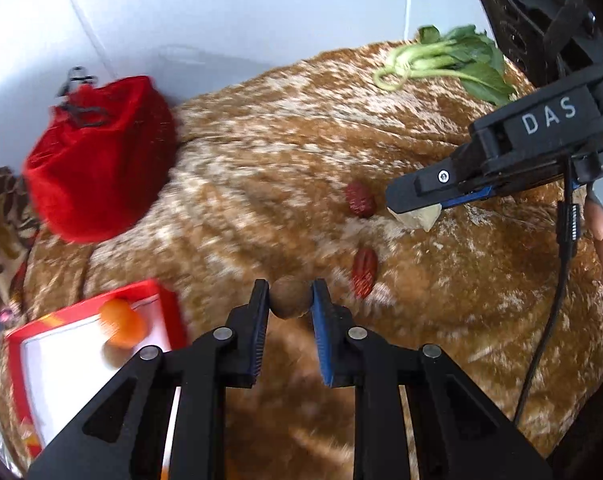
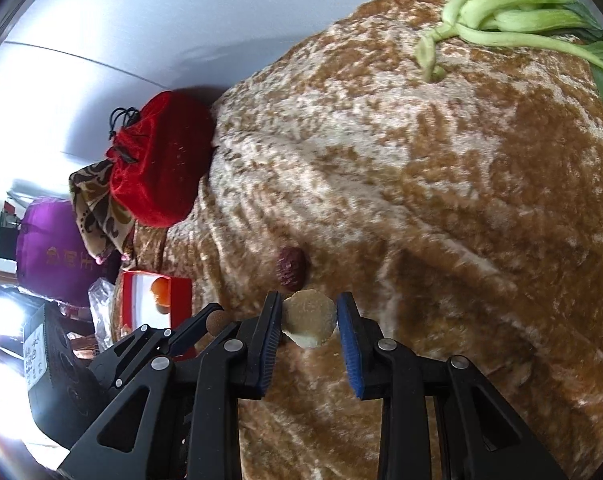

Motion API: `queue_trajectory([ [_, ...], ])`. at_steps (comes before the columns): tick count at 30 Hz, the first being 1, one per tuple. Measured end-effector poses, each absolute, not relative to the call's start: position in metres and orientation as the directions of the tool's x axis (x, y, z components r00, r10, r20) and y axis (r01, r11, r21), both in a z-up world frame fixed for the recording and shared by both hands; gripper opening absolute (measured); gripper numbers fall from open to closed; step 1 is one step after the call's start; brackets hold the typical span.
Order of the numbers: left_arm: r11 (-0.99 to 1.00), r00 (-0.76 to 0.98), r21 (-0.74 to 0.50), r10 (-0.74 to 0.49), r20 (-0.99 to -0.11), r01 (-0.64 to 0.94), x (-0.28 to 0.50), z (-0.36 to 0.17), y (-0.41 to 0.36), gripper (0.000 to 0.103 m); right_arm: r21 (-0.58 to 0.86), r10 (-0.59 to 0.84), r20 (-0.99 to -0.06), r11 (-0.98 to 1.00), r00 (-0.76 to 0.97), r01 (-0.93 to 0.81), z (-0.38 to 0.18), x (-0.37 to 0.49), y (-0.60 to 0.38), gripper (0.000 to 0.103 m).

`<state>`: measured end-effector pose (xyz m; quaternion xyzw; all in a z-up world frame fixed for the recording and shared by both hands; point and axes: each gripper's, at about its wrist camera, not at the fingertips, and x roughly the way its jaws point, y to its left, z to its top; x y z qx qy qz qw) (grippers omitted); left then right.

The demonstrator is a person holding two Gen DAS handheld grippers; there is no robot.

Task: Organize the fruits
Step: 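Carry the nut and cube over the tray and open both tools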

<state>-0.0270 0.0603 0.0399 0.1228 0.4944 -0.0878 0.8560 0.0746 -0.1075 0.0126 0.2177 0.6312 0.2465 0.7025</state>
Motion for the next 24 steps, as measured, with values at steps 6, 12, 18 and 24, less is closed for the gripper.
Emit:
queue_trajectory([
  [6,0.984,0.536,0.156,0.086,-0.84,0.086,-0.07,0.068,0.107,0.019,0.679,0.691,-0.721,0.718,0.045,-0.155,0.029,0.051,-0.07,0.029],
  [12,0.964,0.457,0.143,0.233,-0.859,-0.223,-0.109,0.074,0.17,0.019,0.726,0.752,-0.659,0.631,-0.013,-0.272,0.048,0.015,-0.015,0.029],
  [18,0.884,0.335,0.193,0.352,-0.874,-0.426,-0.154,0.058,0.21,0.019,0.726,0.757,-0.647,0.574,-0.094,-0.378,0.053,-0.026,0.036,0.029],
  [24,0.851,0.27,0.269,0.417,-0.868,-0.45,-0.161,0.045,0.218,0.019,0.692,0.71,-0.684,0.56,-0.166,-0.456,0.042,-0.059,0.072,0.029],
])
